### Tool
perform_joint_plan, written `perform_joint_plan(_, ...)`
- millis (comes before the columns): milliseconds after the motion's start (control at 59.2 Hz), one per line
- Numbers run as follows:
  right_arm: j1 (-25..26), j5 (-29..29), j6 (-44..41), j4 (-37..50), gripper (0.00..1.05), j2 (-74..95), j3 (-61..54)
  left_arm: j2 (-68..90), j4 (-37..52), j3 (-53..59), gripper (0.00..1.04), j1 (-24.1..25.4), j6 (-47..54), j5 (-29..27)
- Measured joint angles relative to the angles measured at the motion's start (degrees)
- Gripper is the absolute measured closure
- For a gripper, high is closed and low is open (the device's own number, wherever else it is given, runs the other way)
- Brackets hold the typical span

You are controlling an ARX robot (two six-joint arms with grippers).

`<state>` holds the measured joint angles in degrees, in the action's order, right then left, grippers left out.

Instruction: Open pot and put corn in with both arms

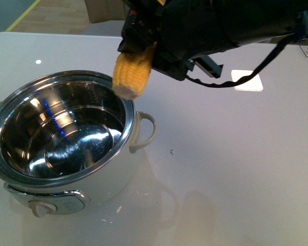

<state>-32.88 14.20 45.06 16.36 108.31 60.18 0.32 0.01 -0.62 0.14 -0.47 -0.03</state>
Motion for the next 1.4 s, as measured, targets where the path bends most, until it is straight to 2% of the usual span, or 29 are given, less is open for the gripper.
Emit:
perform_joint_plan(220, -1.60, 1.75, 6.47, 2.49, 0.83, 3.58, 2.54, 0.00, 0.00, 0.00, 0.07, 0.00, 0.00, 0.02)
perform_joint_plan(456, -3.17, 1.97, 8.13, 2.40, 0.83, 6.49, 4.48, 0.00, 0.00, 0.00, 0.07, 0.00, 0.00, 0.00)
perform_joint_plan(895, -6.78, 4.96, 4.76, 0.24, 0.84, 13.31, 4.68, 0.00, 0.00, 0.00, 0.07, 0.00, 0.00, 0.00)
perform_joint_plan(1200, -6.97, 5.25, 1.77, -1.97, 0.84, 15.10, 5.33, 0.00, 0.00, 0.00, 0.07, 0.00, 0.00, 0.00)
perform_joint_plan(1250, -6.97, 5.38, 1.42, -2.03, 0.80, 15.10, 5.40, 0.00, 0.00, 0.00, 0.07, 0.00, 0.00, 0.02)
perform_joint_plan(1402, -6.97, 5.88, 1.27, -2.08, 0.55, 15.10, 5.42, 0.00, 0.00, 0.00, 0.07, 0.00, 0.00, 0.02)
